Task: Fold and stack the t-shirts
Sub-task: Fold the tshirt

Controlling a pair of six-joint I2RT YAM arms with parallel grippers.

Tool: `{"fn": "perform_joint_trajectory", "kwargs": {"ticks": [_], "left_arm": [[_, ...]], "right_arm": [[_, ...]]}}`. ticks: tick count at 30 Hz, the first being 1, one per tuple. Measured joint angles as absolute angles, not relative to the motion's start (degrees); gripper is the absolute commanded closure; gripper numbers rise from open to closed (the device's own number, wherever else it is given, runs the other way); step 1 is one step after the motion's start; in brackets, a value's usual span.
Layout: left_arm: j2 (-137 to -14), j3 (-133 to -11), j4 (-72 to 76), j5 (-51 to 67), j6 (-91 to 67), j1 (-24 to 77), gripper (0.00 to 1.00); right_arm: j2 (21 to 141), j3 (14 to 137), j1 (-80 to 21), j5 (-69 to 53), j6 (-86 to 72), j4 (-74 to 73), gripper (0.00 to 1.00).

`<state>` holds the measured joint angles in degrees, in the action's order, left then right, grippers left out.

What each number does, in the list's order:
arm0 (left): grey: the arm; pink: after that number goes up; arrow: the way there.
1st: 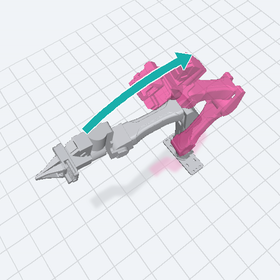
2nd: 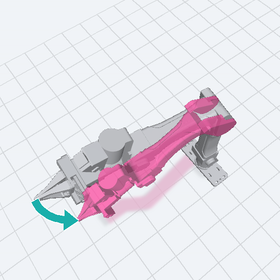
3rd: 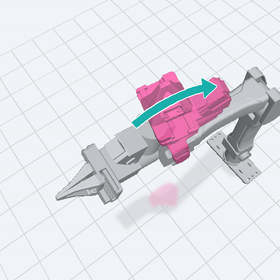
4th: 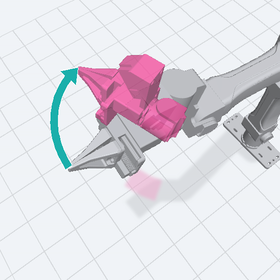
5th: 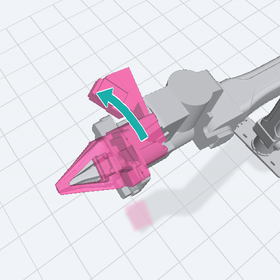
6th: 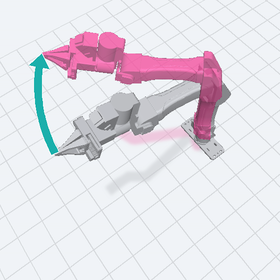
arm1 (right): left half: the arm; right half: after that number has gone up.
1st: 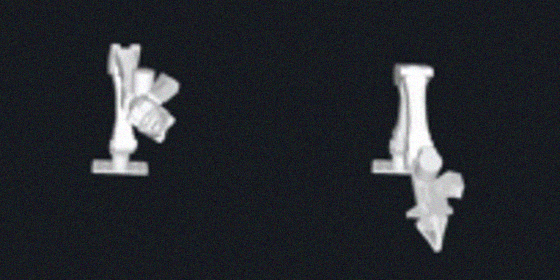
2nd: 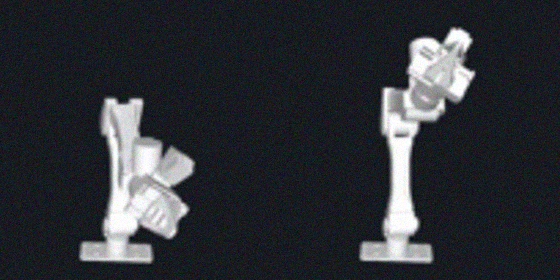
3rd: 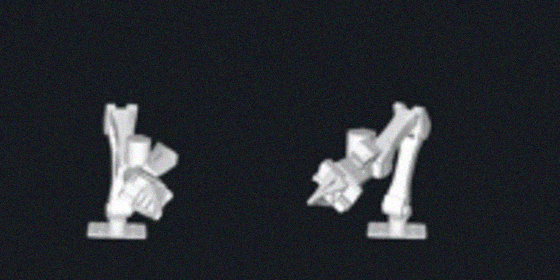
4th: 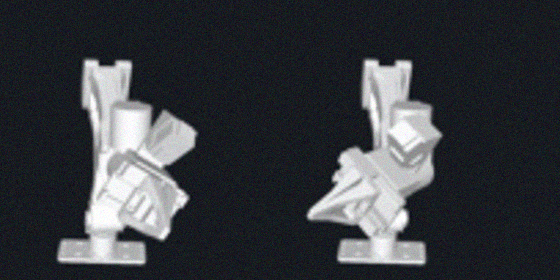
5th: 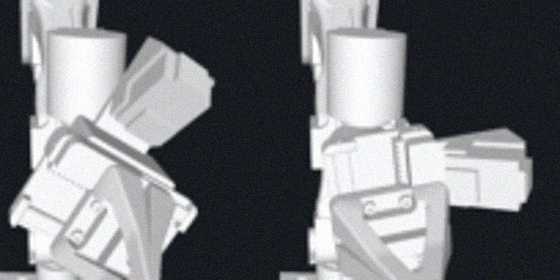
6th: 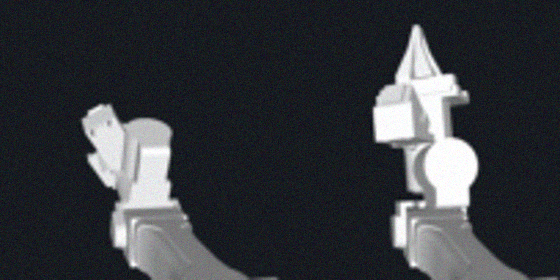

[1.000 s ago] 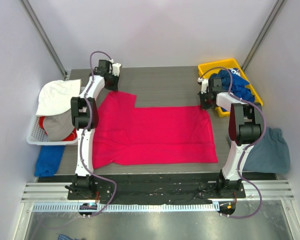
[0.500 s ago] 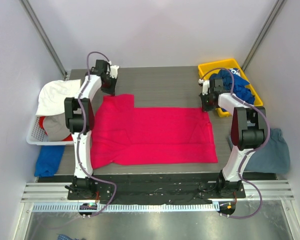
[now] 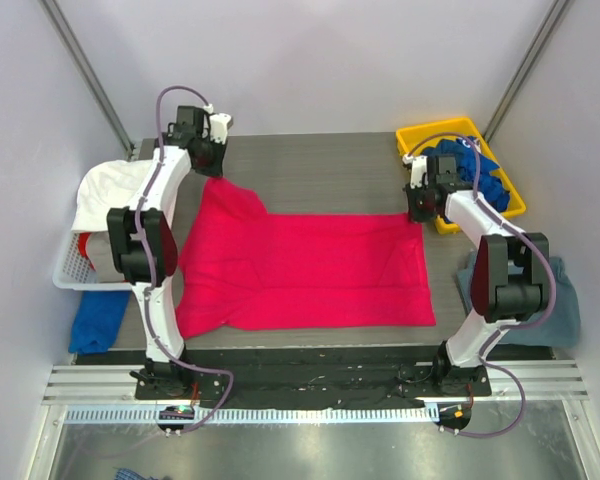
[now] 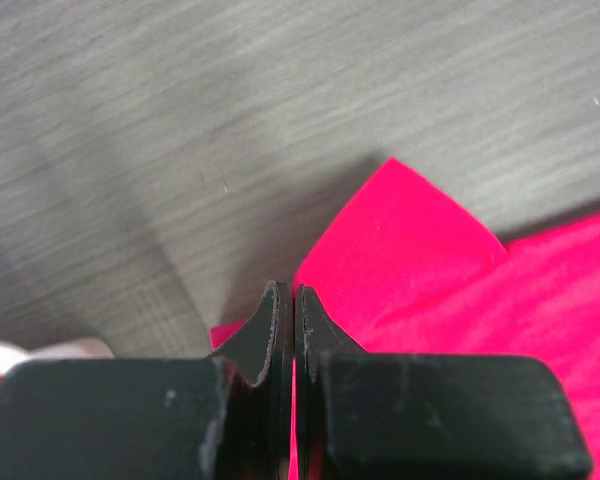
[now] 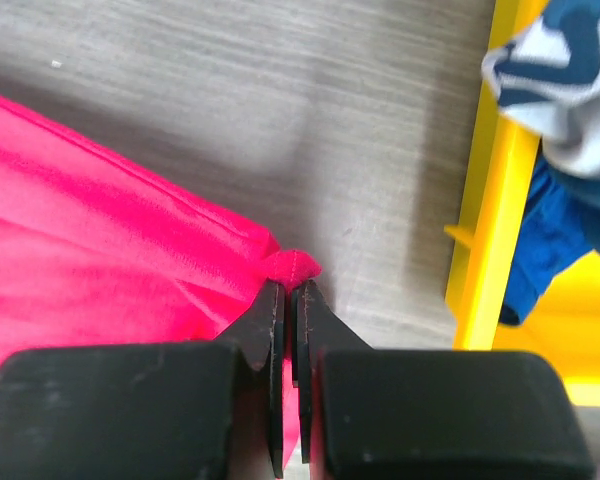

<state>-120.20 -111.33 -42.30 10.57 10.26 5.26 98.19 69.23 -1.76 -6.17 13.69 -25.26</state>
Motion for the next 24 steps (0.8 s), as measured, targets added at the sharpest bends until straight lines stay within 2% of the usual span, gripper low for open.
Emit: {"fn": "perform_joint_trajectory", "kwargs": {"ticks": [12,24], "left_arm": [[-105.21,-94.59,-43.44,11.16,12.49,6.37,1.00],[-92.90,-83.35,-44.95,12.05,13.76,6.79,1.00]], "right_arm": [[89.36,63.72,-1.76,-7.35,14.98,-28.58,0.99],[84.31,59.18,-1.76,-8.27,18.57,-32.34,0.99]]}}
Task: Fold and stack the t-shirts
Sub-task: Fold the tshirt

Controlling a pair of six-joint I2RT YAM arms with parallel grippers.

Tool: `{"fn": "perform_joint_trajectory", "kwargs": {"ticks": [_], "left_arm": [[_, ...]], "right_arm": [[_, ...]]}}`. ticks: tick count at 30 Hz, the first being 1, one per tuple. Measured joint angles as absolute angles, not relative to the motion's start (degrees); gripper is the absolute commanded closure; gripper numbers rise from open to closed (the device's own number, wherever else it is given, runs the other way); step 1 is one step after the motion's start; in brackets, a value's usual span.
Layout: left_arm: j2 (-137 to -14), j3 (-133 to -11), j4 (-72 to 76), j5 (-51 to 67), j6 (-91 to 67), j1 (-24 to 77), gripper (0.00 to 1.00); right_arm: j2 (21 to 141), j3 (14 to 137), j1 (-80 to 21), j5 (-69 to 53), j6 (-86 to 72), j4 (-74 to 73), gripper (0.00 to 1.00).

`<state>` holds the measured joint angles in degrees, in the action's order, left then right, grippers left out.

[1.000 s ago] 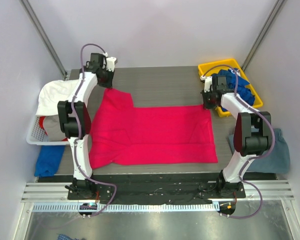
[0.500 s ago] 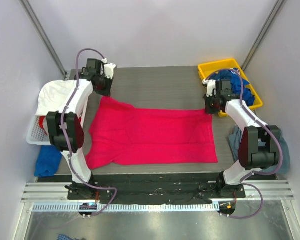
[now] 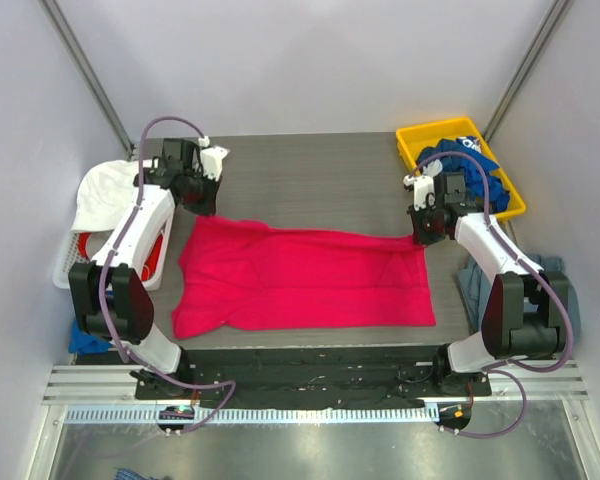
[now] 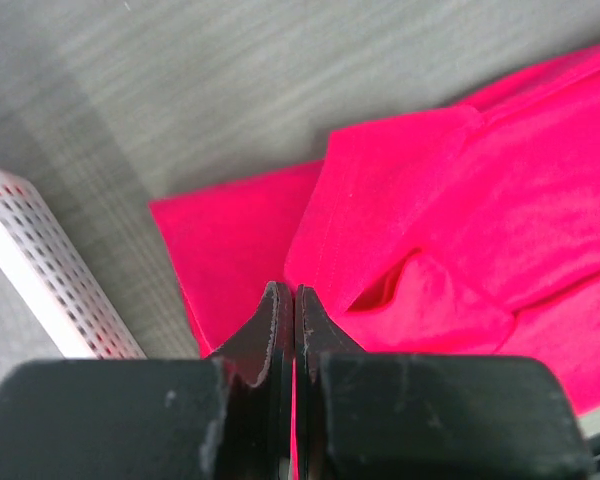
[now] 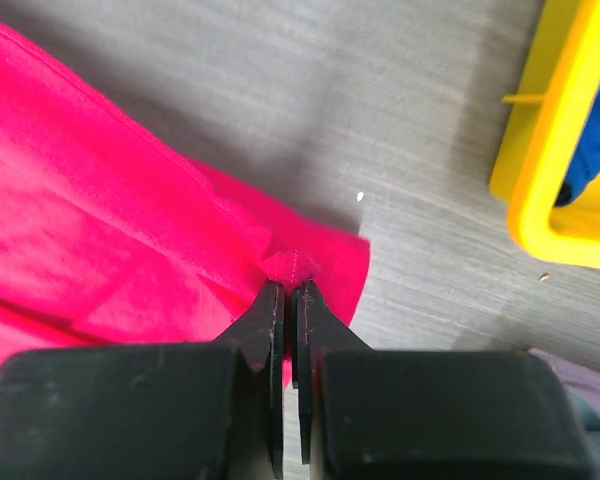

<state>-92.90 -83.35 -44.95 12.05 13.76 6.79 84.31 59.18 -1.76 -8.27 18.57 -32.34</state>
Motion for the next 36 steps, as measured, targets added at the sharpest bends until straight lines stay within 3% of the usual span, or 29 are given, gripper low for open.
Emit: {"fn": "perform_joint_trajectory", "kwargs": {"ticks": [12,36], "left_arm": [[-88.16,-74.15,-47.29,12.03,15.33,7.38,1.00],[-77.47,-66.96,-49.89,10.28,17.26,7.40,1.00]], "right_arm": [[82.78,53.08,-1.76,-8.58,23.49,-34.57,0.99],[77.34,49.47,-1.76,-8.23,26.68,-37.95,0.99]]}}
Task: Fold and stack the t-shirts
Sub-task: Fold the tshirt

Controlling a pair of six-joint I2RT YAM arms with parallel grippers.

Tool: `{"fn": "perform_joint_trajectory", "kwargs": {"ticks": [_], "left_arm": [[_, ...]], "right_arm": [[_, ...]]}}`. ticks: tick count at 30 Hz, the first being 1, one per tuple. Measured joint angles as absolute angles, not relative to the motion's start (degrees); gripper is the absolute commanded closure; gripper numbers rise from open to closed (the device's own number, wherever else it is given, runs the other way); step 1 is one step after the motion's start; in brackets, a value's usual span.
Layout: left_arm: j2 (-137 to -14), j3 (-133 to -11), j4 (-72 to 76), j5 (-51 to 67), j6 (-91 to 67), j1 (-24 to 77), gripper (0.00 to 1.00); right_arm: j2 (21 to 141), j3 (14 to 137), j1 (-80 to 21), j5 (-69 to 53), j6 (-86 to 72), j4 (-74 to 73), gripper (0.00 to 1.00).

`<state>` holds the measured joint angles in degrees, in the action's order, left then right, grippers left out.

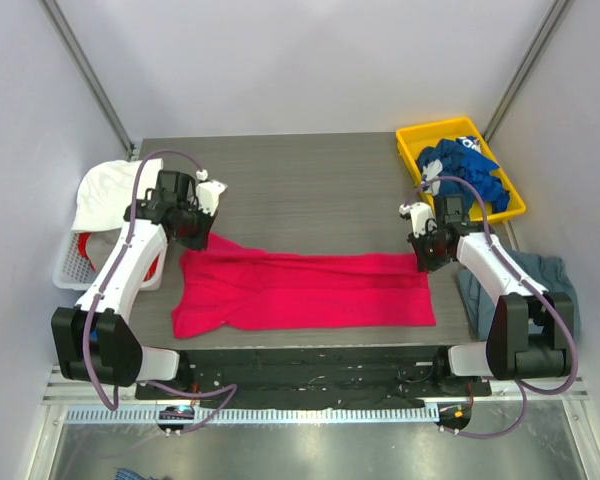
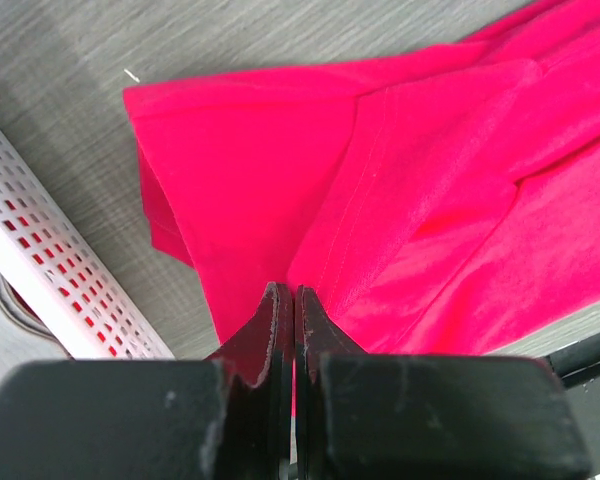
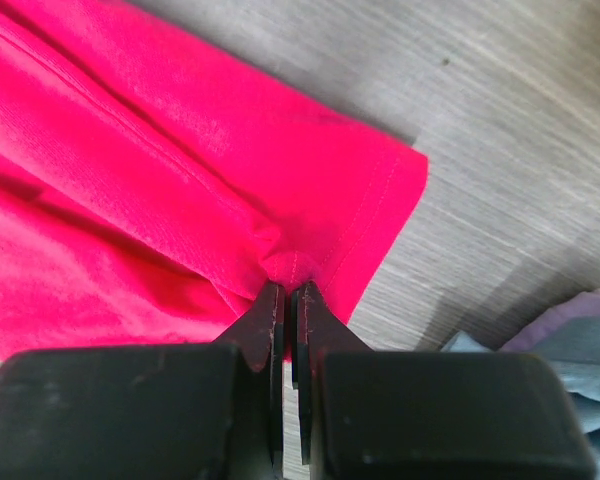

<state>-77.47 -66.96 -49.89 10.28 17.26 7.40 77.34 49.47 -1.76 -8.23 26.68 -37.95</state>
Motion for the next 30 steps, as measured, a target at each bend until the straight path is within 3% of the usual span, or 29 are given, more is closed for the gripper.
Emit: {"fn": "perform_joint_trajectory", "kwargs": {"ticks": [20,22,25,30], "left_arm": [[-76.16,-62.17,-49.91,10.07,17.45,7.40,1.00],[-75.59,-61.49,-50.00,10.07,17.47,7.40,1.00],[-74.54,-60.58,-50.13,10.07,17.67,7.40,1.00],[-72.62,-59.31,-50.28,9.91,18.33,7.38,1.00]], "right_arm": [[75.70,43.97,-1.76,-8.14,29.85,-39.99,0.99],[75.70,43.94,-1.76,-7.94,29.87,-39.90,0.94],[75.79,43.94,-1.76,-7.33,29.78,-39.57,0.71],[77.23,44.51,-1.76,-6.22,29.74,-38.85,0.61]]}}
